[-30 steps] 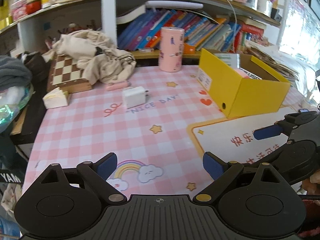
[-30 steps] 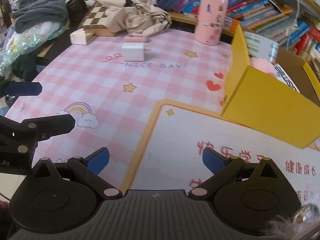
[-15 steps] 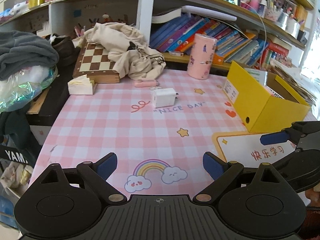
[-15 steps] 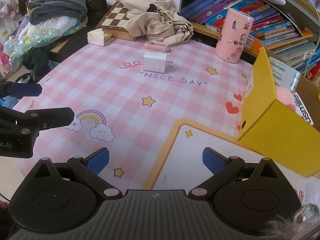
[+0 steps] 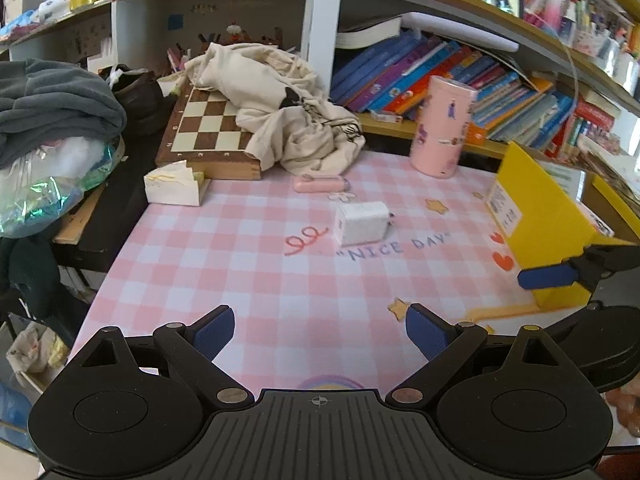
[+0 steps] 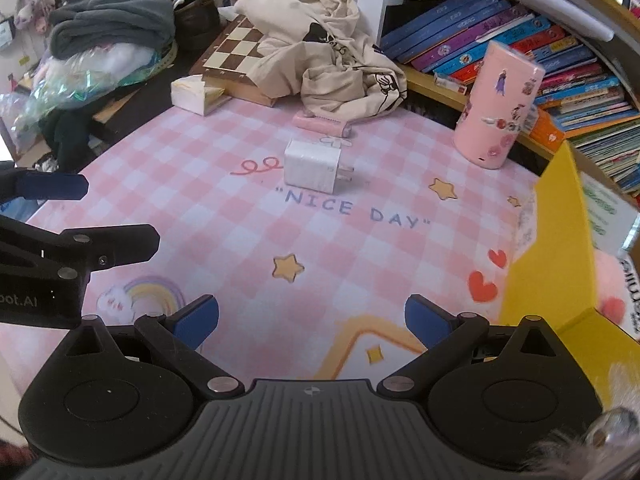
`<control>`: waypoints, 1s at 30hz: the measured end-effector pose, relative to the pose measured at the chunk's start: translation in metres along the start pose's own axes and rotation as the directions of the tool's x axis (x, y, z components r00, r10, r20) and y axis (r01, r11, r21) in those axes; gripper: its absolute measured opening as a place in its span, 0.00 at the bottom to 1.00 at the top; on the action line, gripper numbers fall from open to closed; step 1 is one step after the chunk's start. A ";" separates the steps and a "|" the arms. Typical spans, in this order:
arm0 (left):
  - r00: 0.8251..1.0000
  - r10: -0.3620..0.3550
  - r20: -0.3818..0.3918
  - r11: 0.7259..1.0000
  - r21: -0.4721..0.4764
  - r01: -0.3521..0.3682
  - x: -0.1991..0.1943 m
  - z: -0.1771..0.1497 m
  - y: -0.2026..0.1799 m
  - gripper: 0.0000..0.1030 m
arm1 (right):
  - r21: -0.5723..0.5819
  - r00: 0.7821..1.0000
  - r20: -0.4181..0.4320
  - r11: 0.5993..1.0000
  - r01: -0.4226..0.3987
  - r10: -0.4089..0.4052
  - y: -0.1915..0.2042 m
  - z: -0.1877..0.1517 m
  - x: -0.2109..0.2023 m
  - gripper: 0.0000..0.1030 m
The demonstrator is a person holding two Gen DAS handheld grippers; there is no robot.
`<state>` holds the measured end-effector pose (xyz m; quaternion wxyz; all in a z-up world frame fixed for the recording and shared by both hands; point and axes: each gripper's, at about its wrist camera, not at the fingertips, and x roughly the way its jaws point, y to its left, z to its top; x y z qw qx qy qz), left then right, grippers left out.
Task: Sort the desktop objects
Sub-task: 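Grasp the white charger block with the right tool while the left tool approaches the pink cutter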
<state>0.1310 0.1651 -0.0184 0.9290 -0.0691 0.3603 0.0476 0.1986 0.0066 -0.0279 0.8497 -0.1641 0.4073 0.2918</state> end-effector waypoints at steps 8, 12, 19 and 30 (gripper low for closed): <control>0.999 0.028 0.022 1.000 -0.004 -0.028 0.027 0.023 0.010 0.92 | -0.028 0.999 0.017 0.998 -0.048 0.049 -0.003 0.034 0.037 0.96; 0.998 0.045 0.044 0.999 -0.006 -0.044 0.039 0.039 0.016 0.92 | -0.030 0.997 0.068 0.999 -0.032 0.034 -0.009 0.051 0.052 0.96; 0.996 0.068 0.062 0.998 -0.016 -0.067 0.057 0.065 0.025 0.92 | -0.016 0.990 0.137 0.999 -0.042 0.044 -0.016 0.077 0.081 0.96; 0.998 0.068 0.014 0.998 -0.006 -0.068 0.083 0.074 0.028 0.92 | -0.057 0.989 0.124 0.996 -0.072 0.079 -0.014 0.085 0.114 0.56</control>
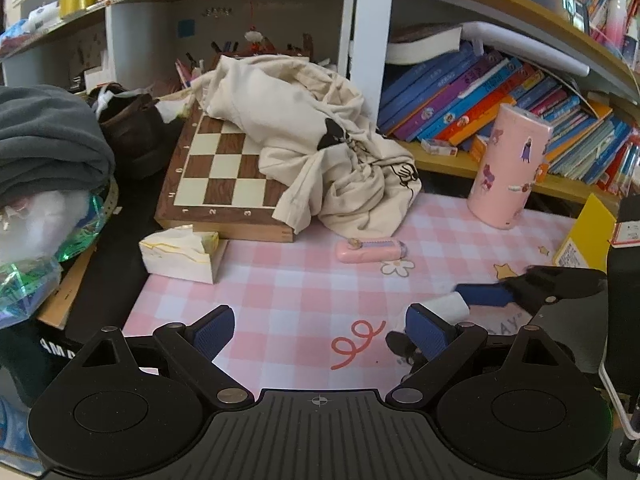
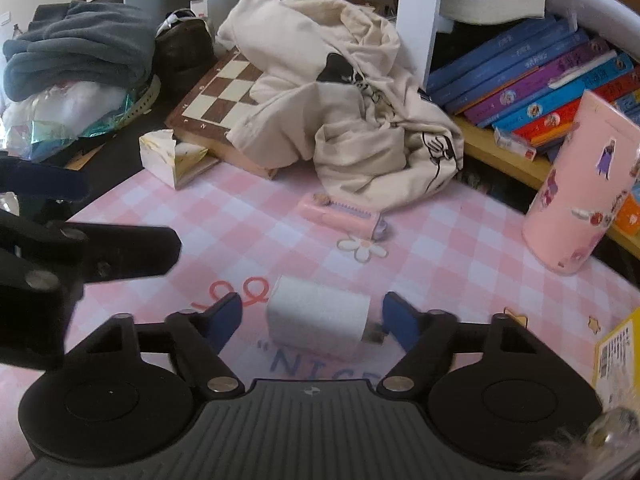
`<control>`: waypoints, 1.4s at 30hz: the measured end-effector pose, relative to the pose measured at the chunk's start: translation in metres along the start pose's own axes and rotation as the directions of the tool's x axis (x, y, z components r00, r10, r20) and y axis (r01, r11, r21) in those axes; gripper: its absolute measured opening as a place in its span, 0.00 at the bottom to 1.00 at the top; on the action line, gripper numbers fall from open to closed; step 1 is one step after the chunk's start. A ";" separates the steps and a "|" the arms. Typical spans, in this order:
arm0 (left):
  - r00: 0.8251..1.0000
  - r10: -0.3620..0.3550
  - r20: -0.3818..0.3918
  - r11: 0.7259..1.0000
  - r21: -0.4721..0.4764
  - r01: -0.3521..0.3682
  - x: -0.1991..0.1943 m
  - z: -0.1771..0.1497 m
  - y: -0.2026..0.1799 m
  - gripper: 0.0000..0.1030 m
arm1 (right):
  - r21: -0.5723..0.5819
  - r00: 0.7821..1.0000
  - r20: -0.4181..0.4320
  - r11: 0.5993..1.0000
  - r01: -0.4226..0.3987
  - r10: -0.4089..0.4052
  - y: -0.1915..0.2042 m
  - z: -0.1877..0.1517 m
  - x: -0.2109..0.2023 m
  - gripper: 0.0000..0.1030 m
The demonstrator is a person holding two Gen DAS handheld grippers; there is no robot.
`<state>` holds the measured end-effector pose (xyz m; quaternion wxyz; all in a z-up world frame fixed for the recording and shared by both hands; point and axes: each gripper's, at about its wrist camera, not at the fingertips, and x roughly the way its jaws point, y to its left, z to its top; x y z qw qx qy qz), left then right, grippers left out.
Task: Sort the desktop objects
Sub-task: 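Grasp the white charger block with the right tool while the left tool approaches the pink cutter, then grasp the pink serrated tape cutter with the left tool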
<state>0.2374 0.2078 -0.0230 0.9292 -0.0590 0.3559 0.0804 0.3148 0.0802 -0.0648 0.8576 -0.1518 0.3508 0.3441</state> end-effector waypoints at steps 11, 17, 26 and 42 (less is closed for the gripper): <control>1.000 -0.025 -0.009 0.999 0.046 0.025 0.029 0.011 -0.015 0.92 | 0.087 0.998 -0.046 0.996 0.037 -0.033 -0.023 -0.014 -0.020 0.52; 0.998 -0.050 -0.022 0.996 0.078 0.052 0.050 0.013 -0.032 0.92 | 0.145 0.996 -0.065 0.987 0.070 -0.062 -0.037 -0.024 -0.033 0.52; 0.998 -0.060 -0.021 0.991 0.120 0.062 0.090 0.024 -0.052 0.92 | 0.193 0.995 -0.058 0.977 0.092 -0.082 -0.048 -0.032 -0.044 0.52; 0.999 0.039 -0.026 0.993 0.112 -0.036 0.144 0.036 -0.059 0.89 | 0.218 0.995 -0.058 0.972 0.092 -0.081 -0.055 -0.038 -0.046 0.52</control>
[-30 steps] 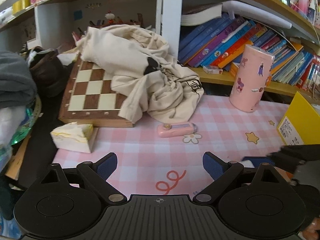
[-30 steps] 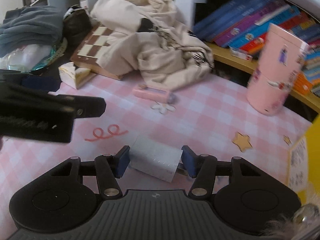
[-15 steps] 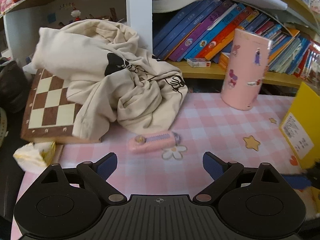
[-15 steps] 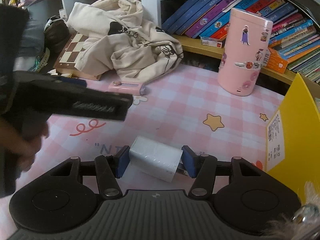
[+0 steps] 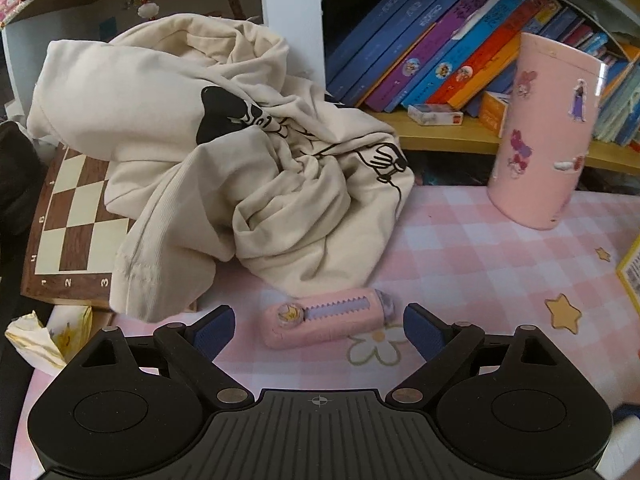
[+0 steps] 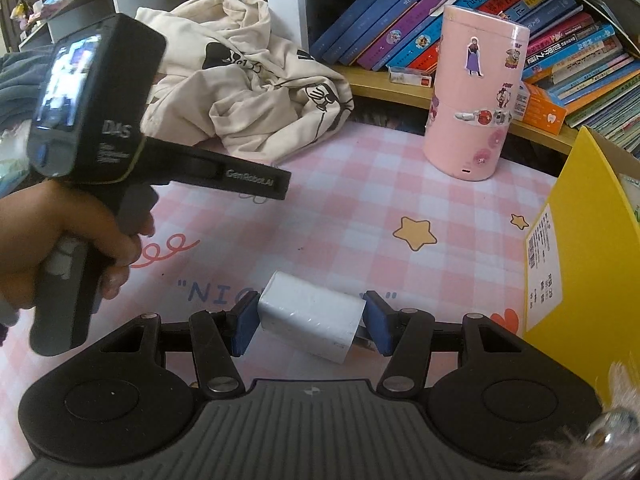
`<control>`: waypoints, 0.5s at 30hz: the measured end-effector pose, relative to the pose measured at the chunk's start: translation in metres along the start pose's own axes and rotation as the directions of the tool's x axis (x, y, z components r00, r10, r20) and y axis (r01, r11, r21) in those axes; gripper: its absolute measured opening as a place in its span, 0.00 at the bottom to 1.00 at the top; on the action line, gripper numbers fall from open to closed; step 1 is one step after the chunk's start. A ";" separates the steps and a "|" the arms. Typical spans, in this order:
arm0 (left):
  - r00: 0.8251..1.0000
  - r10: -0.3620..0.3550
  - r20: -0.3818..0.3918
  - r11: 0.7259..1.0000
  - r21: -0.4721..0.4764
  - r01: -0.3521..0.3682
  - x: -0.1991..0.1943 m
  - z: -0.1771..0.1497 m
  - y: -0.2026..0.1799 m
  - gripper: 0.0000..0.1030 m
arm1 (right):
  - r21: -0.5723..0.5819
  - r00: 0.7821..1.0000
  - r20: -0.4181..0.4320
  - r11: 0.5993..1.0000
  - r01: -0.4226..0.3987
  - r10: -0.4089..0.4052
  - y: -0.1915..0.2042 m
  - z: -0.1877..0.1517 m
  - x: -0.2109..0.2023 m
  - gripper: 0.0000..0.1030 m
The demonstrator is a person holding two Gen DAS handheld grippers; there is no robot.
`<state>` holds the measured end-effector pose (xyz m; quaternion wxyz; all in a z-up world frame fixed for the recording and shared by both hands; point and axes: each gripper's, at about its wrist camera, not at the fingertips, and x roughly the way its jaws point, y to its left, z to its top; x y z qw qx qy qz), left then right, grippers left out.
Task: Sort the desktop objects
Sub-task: 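Grasp the pink serrated tape cutter with the left tool, then lift and carry the pink cutter and white charger toward the yellow box with both tools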
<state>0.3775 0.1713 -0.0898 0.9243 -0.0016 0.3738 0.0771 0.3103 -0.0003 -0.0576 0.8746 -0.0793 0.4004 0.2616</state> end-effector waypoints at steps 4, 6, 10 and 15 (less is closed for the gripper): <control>1.000 0.005 -0.012 1.000 -0.005 -0.005 0.008 0.000 -0.004 0.85 | -0.003 1.000 0.001 1.000 0.002 -0.002 0.001 -0.001 0.000 0.52; 1.000 0.001 -0.008 1.000 -0.018 -0.001 0.010 -0.001 -0.003 0.79 | -0.004 1.000 0.001 1.000 -0.002 0.002 0.001 -0.001 0.000 0.52; 1.000 -0.004 -0.013 0.999 -0.040 0.003 0.007 -0.001 0.001 0.76 | -0.007 1.000 -0.001 1.000 -0.003 0.003 0.001 -0.002 -0.001 0.52; 1.000 -0.017 -0.023 0.995 -0.097 0.015 -0.004 -0.006 0.012 0.76 | -0.004 1.000 -0.005 1.000 -0.001 0.001 0.000 -0.001 -0.003 0.52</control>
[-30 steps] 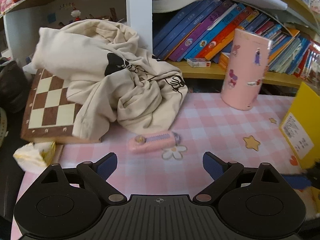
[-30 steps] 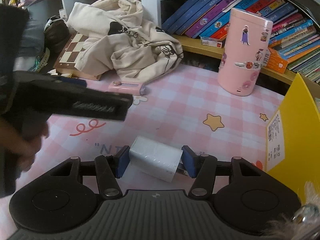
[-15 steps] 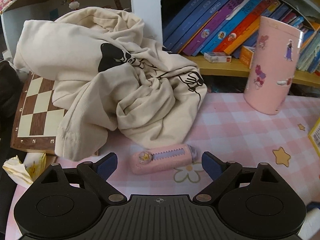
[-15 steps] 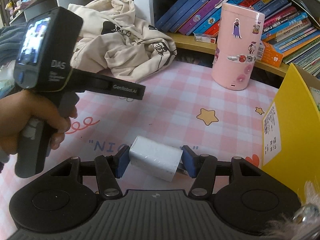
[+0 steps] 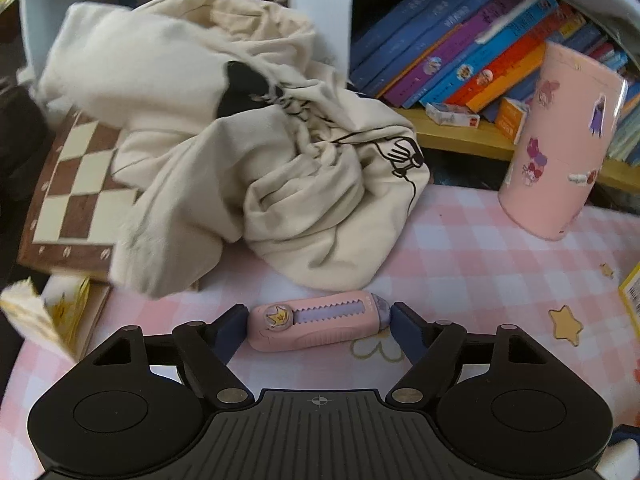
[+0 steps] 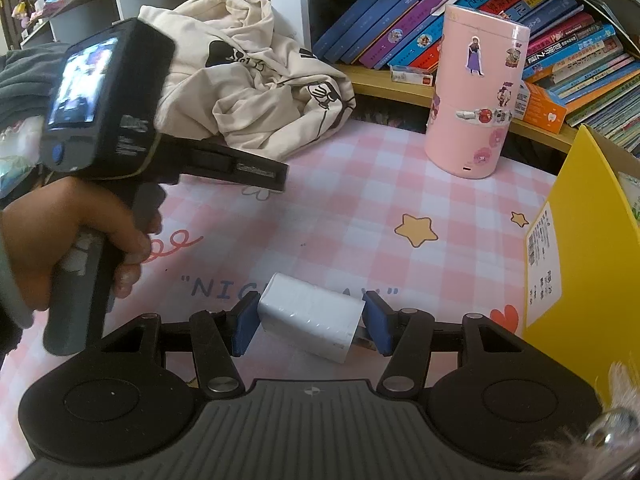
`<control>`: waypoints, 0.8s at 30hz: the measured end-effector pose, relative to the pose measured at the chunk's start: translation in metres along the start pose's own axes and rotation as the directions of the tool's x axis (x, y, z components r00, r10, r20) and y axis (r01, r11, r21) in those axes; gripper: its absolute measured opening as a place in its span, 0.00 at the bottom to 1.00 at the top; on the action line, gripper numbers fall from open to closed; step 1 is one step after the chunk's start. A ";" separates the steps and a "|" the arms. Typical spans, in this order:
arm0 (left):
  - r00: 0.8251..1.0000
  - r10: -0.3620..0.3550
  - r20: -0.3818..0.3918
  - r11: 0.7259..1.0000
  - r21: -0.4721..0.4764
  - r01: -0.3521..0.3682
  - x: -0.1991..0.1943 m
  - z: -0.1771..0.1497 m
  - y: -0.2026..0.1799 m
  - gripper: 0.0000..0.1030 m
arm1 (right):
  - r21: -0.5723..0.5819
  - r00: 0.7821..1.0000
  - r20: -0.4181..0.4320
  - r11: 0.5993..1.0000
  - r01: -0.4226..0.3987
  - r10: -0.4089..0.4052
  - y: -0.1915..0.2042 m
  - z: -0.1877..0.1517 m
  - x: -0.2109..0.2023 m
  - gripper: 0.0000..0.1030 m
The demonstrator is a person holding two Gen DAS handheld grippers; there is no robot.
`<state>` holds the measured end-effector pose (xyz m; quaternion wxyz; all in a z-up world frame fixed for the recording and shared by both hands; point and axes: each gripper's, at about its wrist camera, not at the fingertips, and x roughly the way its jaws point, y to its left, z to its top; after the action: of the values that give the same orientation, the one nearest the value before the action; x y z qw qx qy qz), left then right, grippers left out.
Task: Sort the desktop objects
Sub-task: 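Lift and carry the pink cutter and white charger toward the yellow box with both tools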
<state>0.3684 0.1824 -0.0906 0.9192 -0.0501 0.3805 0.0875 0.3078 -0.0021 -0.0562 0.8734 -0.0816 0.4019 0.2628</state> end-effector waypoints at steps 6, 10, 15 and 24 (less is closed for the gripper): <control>0.999 -0.034 0.000 0.999 -0.016 0.034 -0.026 -0.011 0.007 0.76 | -0.013 1.000 0.006 1.000 -0.001 0.001 0.003 -0.001 -0.008 0.52; 0.999 -0.047 -0.002 0.999 -0.013 0.047 -0.045 -0.022 0.010 0.76 | -0.026 1.000 -0.002 1.000 -0.003 0.003 0.006 -0.005 -0.016 0.52; 0.997 -0.077 0.002 0.997 -0.008 0.077 -0.075 -0.036 0.017 0.76 | -0.041 1.000 -0.020 0.999 -0.006 0.005 0.009 -0.016 -0.032 0.52; 0.992 -0.126 0.014 0.992 -0.018 0.127 -0.134 -0.062 0.025 0.76 | -0.057 0.999 -0.049 0.998 0.002 -0.005 0.012 -0.041 -0.065 0.52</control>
<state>0.2277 0.1808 -0.0398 0.9248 -0.0823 0.3699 0.0330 0.2395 -0.0316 -0.0339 0.8609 -0.1137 0.4155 0.2706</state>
